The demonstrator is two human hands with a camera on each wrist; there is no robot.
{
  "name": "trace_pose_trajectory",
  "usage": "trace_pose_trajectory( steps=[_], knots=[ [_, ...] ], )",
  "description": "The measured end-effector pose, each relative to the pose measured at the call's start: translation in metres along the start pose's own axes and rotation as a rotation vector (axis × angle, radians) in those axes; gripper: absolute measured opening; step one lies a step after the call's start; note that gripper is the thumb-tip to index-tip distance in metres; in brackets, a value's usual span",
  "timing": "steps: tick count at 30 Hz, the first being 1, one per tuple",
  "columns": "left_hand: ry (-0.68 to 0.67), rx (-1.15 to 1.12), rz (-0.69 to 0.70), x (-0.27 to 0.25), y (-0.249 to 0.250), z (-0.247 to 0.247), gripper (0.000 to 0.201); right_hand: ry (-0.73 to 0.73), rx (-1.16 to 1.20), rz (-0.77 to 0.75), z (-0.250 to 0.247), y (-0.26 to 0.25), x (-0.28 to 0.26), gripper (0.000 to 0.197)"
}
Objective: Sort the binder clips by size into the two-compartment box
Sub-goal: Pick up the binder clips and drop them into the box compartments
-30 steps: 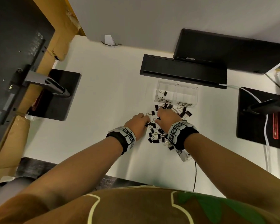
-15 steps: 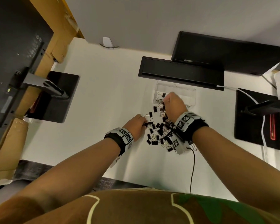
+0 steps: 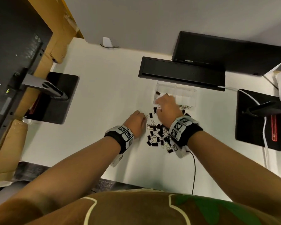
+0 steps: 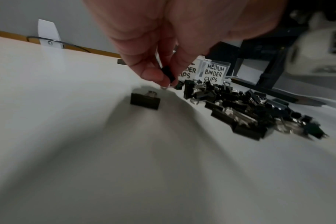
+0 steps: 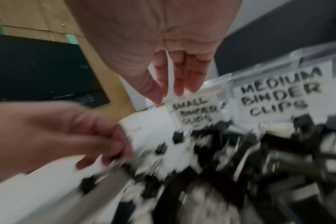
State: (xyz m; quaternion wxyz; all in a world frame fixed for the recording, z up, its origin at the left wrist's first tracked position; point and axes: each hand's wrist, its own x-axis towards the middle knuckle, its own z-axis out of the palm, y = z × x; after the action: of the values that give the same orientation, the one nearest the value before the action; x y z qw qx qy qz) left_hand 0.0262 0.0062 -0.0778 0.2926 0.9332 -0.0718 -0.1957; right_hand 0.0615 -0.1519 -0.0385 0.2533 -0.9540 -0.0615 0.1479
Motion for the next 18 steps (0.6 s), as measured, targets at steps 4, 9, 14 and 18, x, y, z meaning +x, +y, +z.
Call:
trace_pose_trajectory(
  steps=[4, 9, 14, 18],
  knots=[
    [0.093, -0.08, -0.003, 0.015, 0.016, -0.02, 0.02, -0.268, -0.087, -0.075, 0.035, 0.005, -0.023, 0.031],
    [0.176, -0.136, 0.045, 0.046, 0.043, -0.041, 0.02, -0.245, -0.035, -0.07, 0.045, 0.012, -0.026, 0.02],
    [0.153, -0.138, 0.044, 0.07, 0.069, -0.045, 0.017, -0.077, 0.214, 0.098, 0.031, 0.021, -0.027, 0.013],
    [0.128, -0.135, 0.047, 0.071, 0.068, -0.04, 0.023, 0.0, 0.433, 0.229, 0.01, 0.03, -0.032, 0.012]
  ],
)
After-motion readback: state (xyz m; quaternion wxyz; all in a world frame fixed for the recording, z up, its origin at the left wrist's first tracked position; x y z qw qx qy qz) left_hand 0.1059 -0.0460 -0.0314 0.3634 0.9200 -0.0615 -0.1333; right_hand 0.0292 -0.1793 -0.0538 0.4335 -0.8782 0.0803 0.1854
